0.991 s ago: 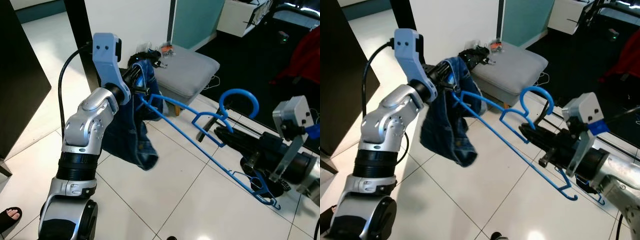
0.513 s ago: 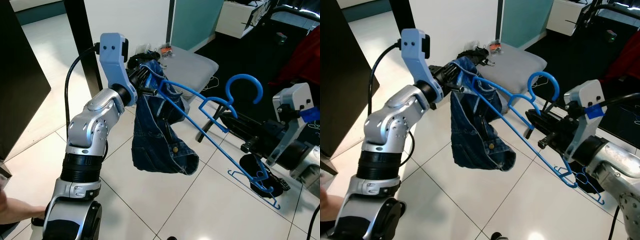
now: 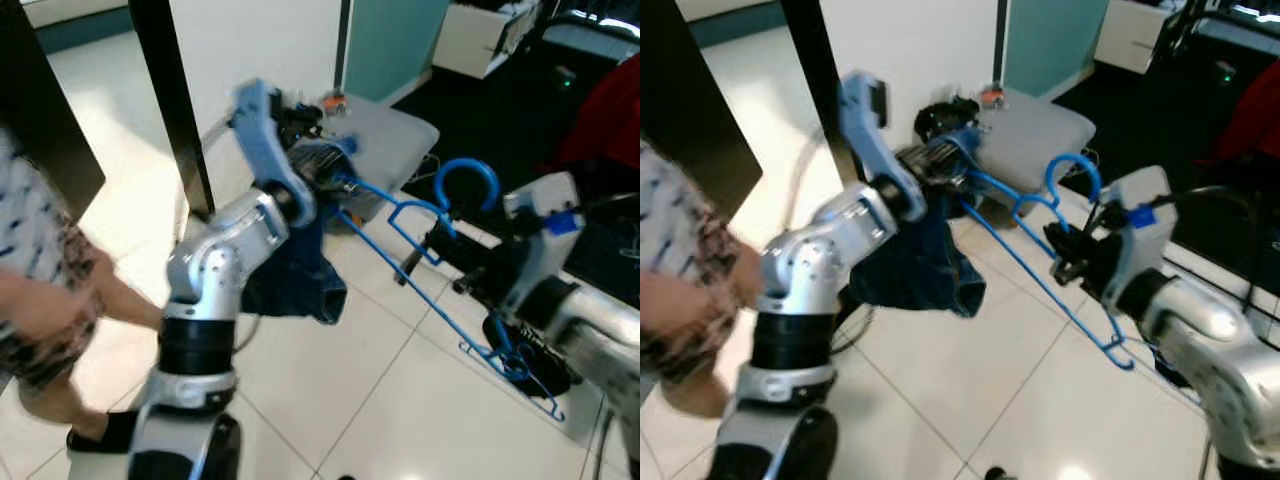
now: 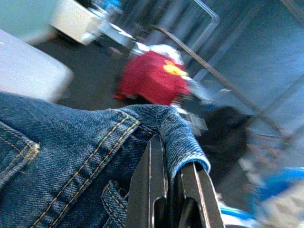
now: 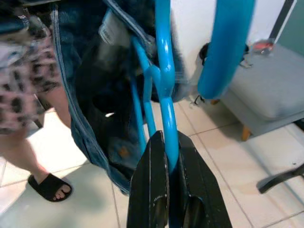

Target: Hang hanger

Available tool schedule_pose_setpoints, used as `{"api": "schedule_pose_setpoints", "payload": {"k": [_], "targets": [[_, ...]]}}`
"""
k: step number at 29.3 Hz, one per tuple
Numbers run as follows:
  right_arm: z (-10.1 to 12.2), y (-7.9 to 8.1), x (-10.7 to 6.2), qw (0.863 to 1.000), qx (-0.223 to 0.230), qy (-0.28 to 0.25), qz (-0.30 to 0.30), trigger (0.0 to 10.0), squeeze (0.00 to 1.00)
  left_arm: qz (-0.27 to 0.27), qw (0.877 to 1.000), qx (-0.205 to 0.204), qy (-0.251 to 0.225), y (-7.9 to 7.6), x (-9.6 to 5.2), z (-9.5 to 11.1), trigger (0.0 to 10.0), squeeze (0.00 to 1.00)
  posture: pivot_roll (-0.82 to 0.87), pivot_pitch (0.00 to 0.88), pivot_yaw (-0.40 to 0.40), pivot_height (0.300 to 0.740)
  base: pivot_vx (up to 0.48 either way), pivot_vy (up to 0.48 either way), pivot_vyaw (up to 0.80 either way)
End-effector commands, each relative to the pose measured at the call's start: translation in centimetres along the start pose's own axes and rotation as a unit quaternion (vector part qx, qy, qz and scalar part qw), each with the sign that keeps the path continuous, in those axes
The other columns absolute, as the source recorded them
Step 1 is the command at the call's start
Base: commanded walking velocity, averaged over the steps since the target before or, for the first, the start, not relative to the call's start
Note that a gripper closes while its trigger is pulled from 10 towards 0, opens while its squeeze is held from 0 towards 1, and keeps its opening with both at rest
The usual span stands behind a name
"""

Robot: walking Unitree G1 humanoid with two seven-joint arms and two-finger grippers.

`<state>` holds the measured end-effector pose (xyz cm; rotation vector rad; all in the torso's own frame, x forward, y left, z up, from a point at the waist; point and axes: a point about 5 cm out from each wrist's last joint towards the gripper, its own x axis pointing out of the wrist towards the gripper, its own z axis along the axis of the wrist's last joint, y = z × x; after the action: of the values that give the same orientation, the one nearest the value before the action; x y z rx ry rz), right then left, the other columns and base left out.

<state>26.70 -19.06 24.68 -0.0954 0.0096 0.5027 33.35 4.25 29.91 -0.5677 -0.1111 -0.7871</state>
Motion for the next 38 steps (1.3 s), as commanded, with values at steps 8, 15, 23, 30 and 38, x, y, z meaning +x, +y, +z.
{"api": "schedule_pose_setpoints", "payload": {"k": [8,15,23,30,38], "targets": [[1.5,-1.7,2.7,0.995,0.013,-0.061,-0.076,10.0,0.0,-0.041,0.991,-0.106,0.066,-1.4,0.5,-3.0,10.0,0.0,-0.01,0.144,0.026,0.74,0.0,0.0,0.0],[3.0,-1.0,3.8,0.993,0.025,-0.104,-0.046,10.0,0.0,-0.019,0.991,-0.095,0.095,-0.8,0.2,-4.8,10.0,0.0,-0.02,0.148,0.026,0.74,0.0,0.0,0.0],[3.1,-0.4,4.6,0.994,0.022,-0.108,-0.03,10.0,0.0,-0.051,0.988,-0.11,0.098,-1.5,0.2,-5.5,10.0,1.0,-0.02,0.146,0.027,0.74,0.0,0.0,0.0],[2.9,0.2,5.2,0.994,0.02,-0.108,-0.011,10.0,0.0,-0.075,0.985,-0.14,0.073,-2.1,0.4,-4.8,10.0,1.0,-0.02,0.142,0.028,0.74,0.0,0.0,0.0],[3.0,0.9,5.0,0.992,0.026,-0.123,0.029,10.0,0.0,-0.035,0.985,-0.167,-0.008,-0.3,0.5,-2.4,10.0,1.0,-0.01,0.134,0.027,0.74,0.0,0.0,0.0]]}}
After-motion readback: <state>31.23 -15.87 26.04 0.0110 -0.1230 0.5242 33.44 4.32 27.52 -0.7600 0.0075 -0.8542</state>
